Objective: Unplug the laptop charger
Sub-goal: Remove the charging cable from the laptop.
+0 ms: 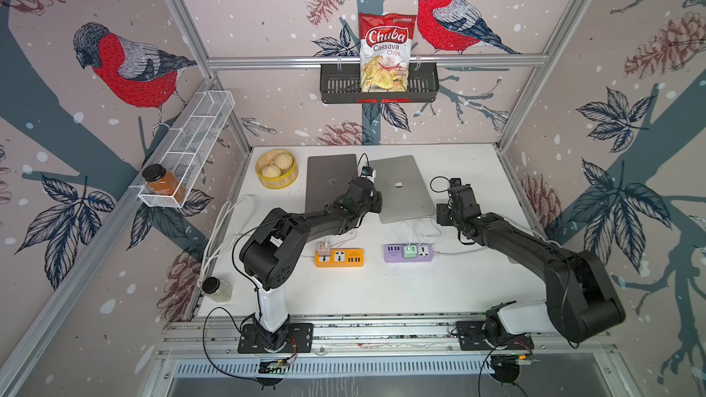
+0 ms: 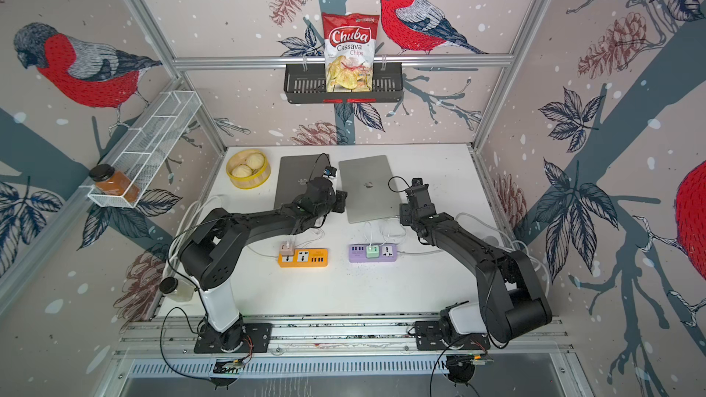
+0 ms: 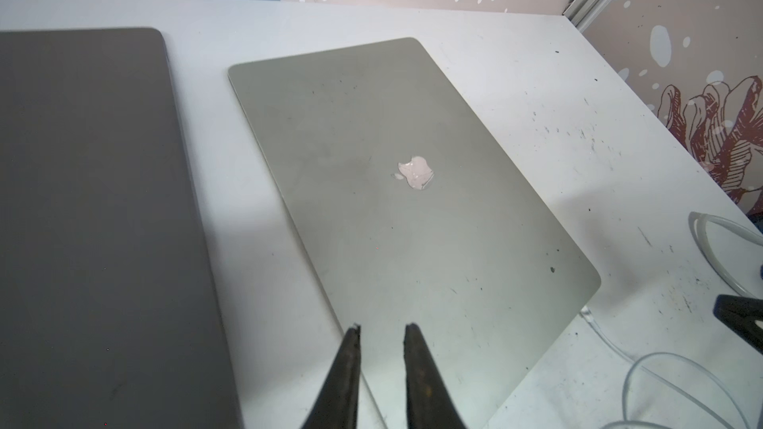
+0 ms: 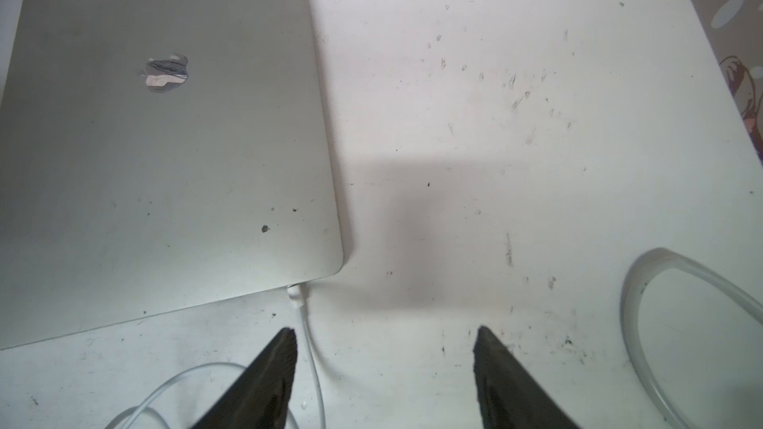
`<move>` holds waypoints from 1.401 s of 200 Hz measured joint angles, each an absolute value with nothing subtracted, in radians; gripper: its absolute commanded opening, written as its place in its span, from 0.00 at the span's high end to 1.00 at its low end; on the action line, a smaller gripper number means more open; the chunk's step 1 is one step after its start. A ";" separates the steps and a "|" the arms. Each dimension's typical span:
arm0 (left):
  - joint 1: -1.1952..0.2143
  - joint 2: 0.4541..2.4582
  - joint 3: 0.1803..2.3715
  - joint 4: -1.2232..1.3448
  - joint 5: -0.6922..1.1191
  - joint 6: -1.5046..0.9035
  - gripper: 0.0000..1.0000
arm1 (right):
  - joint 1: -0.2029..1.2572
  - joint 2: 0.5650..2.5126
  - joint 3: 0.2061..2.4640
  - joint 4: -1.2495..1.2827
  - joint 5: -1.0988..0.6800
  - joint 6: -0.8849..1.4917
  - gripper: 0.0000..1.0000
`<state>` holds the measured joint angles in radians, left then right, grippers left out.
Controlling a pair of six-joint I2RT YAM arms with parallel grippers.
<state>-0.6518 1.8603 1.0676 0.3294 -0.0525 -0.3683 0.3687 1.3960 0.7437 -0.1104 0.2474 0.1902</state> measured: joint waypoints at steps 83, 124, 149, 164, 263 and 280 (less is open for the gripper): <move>-0.667 1.958 1.139 0.292 -0.052 -0.445 0.77 | 0.315 1.464 0.730 -0.060 0.092 0.205 0.53; -0.667 1.975 1.146 0.276 -0.075 -0.478 0.77 | 0.317 1.496 0.739 -0.054 0.069 0.188 0.56; -0.667 2.005 1.163 0.247 -0.080 -0.492 0.78 | 0.321 1.517 0.746 -0.054 0.059 0.182 0.58; -0.668 2.016 1.167 0.227 -0.080 -0.498 0.78 | 0.323 1.530 0.753 -0.054 0.057 0.180 0.60; -0.669 2.042 1.182 0.187 -0.103 -0.516 0.77 | 0.366 1.638 0.793 -0.047 0.038 0.152 0.74; -0.669 2.042 1.182 0.187 -0.105 -0.516 0.77 | 0.367 1.657 0.806 -0.046 0.031 0.147 0.76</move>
